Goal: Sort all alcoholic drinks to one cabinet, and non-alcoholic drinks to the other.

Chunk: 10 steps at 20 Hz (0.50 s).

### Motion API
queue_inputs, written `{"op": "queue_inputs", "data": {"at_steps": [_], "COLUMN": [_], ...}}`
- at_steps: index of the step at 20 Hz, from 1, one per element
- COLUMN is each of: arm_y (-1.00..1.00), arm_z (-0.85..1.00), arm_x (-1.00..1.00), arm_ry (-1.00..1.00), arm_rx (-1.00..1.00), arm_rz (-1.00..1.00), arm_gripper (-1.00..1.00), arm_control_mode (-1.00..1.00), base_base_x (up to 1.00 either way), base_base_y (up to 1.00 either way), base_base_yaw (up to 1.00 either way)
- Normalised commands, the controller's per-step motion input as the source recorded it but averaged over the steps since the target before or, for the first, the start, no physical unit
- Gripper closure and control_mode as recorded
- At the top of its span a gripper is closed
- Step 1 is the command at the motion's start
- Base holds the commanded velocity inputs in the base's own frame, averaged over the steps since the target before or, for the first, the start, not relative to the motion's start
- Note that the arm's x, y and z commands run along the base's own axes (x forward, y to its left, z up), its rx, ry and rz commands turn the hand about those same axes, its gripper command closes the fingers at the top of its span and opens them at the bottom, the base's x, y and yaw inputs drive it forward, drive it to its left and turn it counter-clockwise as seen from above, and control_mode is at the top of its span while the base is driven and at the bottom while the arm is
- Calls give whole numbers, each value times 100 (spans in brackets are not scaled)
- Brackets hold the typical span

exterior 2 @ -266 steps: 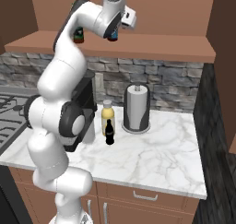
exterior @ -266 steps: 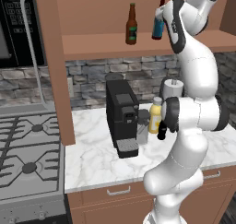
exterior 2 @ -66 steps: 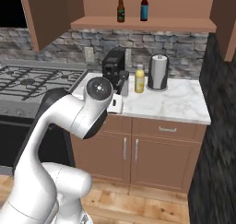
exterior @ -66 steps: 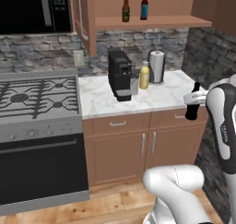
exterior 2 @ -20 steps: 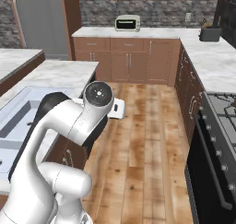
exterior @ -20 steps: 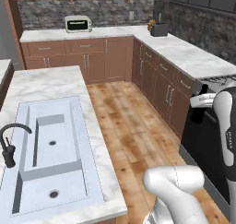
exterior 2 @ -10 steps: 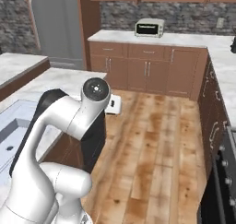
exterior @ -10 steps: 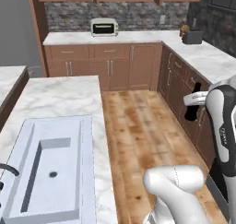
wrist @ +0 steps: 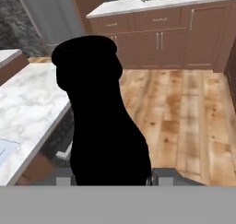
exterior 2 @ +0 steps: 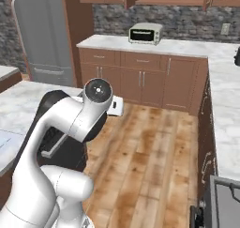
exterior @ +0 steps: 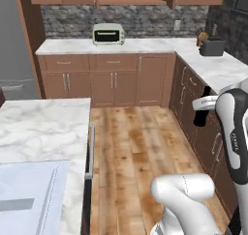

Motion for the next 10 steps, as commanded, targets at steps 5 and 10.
{"op": "queue_inputs", "data": {"at_steps": [5, 10], "arm_y": [0, 0], "arm_z": [0, 0], "arm_x": [0, 0], "arm_ry": [0, 0], "arm_rx": [0, 0], "arm_rz": [0, 0], "arm_gripper": [100, 100], "arm_control_mode": [100, 100], "base_base_x": [100, 100], "base_base_y": [-42, -24], "base_base_yaw": [5, 2]}}
